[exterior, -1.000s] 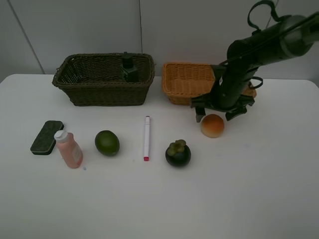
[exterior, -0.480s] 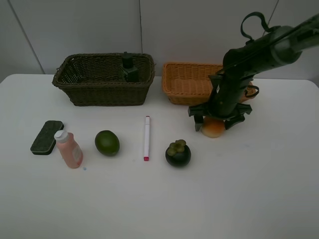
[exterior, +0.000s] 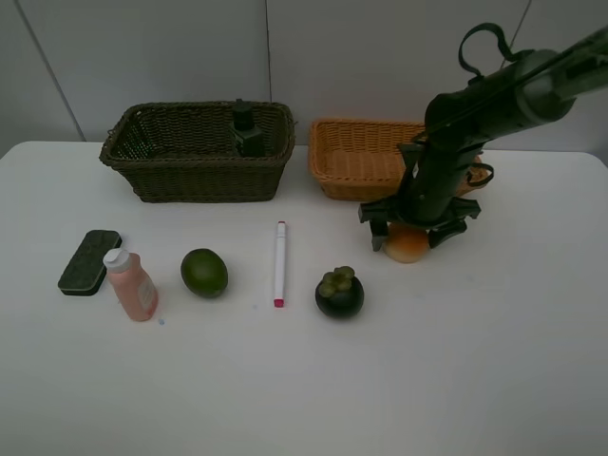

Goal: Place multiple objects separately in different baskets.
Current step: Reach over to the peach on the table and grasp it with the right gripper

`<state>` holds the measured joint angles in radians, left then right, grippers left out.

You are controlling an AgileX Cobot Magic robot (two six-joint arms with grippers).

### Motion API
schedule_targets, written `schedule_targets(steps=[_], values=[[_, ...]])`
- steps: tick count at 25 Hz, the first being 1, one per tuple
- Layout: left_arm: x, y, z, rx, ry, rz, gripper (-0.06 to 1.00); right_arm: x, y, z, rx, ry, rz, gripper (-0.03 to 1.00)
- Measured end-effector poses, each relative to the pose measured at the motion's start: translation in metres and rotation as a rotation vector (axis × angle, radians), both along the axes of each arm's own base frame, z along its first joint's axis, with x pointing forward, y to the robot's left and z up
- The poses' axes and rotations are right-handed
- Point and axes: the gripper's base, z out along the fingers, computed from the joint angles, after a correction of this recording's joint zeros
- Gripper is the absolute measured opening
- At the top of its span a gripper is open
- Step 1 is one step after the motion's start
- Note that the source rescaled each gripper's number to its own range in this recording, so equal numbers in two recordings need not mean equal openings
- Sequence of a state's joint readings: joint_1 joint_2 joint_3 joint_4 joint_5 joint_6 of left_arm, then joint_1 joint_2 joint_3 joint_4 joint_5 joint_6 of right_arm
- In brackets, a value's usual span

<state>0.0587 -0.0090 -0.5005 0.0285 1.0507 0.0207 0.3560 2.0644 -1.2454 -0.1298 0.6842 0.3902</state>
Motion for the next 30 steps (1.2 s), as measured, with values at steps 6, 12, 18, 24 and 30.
schedule_targets(steps=[6, 12, 18, 24, 30], values=[[0.0, 0.0, 0.0, 0.0, 0.0, 0.0, 1.0, -0.0007, -0.0004, -0.0001, -0.004, 0.007, 0.0, 0.66], [0.0, 0.0, 0.0, 0.0, 0.0, 0.0, 1.0, -0.0007, -0.0004, -0.0001, -0.004, 0.007, 0.0, 0.66], [0.0, 0.0, 0.0, 0.0, 0.0, 0.0, 1.0, -0.0011, -0.0014, -0.0001, -0.017, 0.012, 0.008, 0.66], [0.0, 0.0, 0.0, 0.0, 0.0, 0.0, 1.0, -0.0011, -0.0015, -0.0001, -0.018, 0.013, 0.008, 0.66], [0.0, 0.0, 0.0, 0.0, 0.0, 0.0, 1.0, -0.0017, -0.0011, -0.0002, -0.013, 0.019, 0.003, 0.66]])
